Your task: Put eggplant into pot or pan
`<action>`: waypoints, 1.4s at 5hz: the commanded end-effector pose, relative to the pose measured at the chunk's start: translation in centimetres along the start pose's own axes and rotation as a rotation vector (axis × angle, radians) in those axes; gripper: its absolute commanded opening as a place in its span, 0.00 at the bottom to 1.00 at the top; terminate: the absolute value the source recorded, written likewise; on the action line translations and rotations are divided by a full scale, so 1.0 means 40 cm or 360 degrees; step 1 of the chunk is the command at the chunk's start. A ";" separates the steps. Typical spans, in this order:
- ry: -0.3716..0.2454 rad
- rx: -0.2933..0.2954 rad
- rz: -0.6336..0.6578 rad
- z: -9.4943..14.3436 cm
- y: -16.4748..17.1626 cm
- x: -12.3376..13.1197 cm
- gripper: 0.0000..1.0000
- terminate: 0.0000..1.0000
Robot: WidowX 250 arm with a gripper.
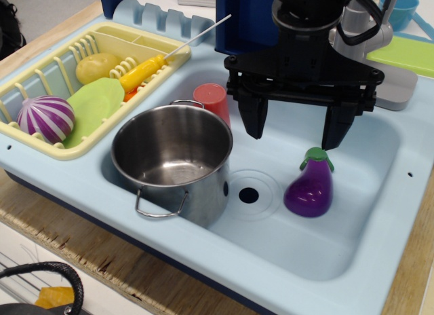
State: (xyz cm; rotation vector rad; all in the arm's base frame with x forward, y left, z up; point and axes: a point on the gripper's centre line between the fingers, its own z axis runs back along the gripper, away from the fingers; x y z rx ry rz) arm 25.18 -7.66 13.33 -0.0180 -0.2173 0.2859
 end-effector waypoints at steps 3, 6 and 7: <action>0.0038 0.0010 0.0040 -0.081 -0.035 -0.012 1.00 0.00; 0.0107 -0.0068 0.0122 -0.193 -0.024 -0.044 1.00 0.00; 0.0097 -0.0041 0.0155 -0.175 -0.021 -0.051 0.00 0.00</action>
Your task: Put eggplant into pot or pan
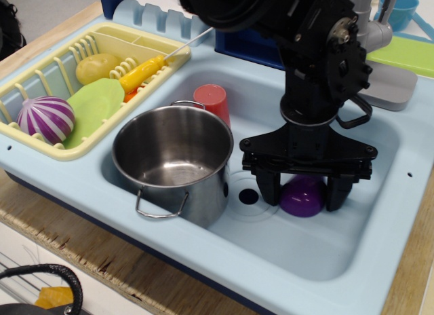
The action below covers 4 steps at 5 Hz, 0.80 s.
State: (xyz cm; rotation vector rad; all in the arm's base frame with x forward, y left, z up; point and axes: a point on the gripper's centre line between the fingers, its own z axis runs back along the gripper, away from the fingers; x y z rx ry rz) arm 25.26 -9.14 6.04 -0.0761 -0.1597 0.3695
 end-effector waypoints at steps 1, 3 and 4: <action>-0.0020 0.0057 -0.0026 0.048 -0.015 0.009 0.00 0.00; -0.0121 0.0132 -0.0018 0.145 -0.002 0.050 0.00 0.00; -0.0159 0.0180 0.0021 0.185 0.011 0.064 0.00 0.00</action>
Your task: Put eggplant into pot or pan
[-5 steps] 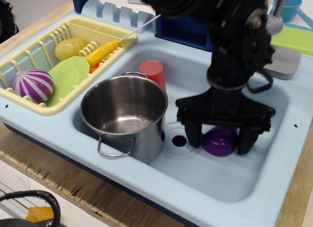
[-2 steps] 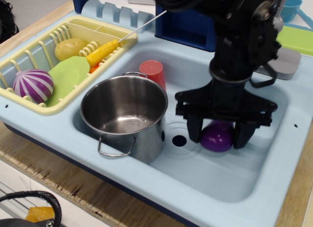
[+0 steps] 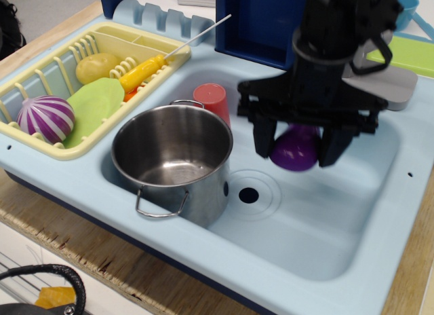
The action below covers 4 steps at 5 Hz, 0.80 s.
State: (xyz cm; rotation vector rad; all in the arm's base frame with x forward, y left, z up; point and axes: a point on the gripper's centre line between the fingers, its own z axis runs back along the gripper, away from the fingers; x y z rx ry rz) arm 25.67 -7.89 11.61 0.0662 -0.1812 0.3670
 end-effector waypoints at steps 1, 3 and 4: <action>-0.0084 -0.0006 0.0085 0.060 0.030 0.033 0.00 0.00; -0.0095 0.0049 0.0208 0.081 0.107 0.032 0.00 0.00; -0.0049 0.0091 0.0260 0.084 0.142 0.025 0.00 0.00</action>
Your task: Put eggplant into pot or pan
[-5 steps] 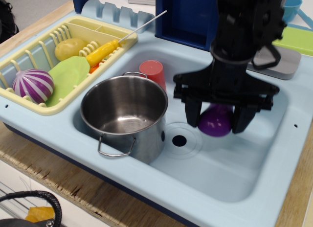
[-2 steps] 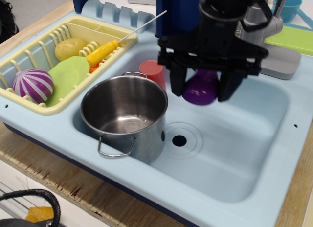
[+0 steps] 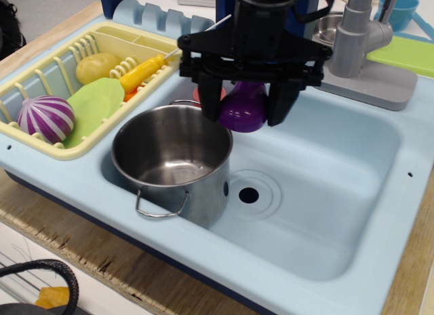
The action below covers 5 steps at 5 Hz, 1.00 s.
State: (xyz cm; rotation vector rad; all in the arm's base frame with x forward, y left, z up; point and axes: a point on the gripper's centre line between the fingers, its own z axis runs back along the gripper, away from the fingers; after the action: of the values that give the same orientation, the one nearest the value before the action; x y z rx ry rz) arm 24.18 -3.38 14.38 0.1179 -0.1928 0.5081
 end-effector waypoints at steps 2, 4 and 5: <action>0.0040 0.0067 0.0156 0.021 0.108 -0.010 0.00 0.00; 0.0083 0.0039 0.0312 0.014 0.147 -0.071 1.00 0.00; 0.0083 0.0039 0.0312 0.014 0.147 -0.071 1.00 0.00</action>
State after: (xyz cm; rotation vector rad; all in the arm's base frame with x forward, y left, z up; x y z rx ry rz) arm 18.59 0.32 14.38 0.1162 -0.1324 0.7106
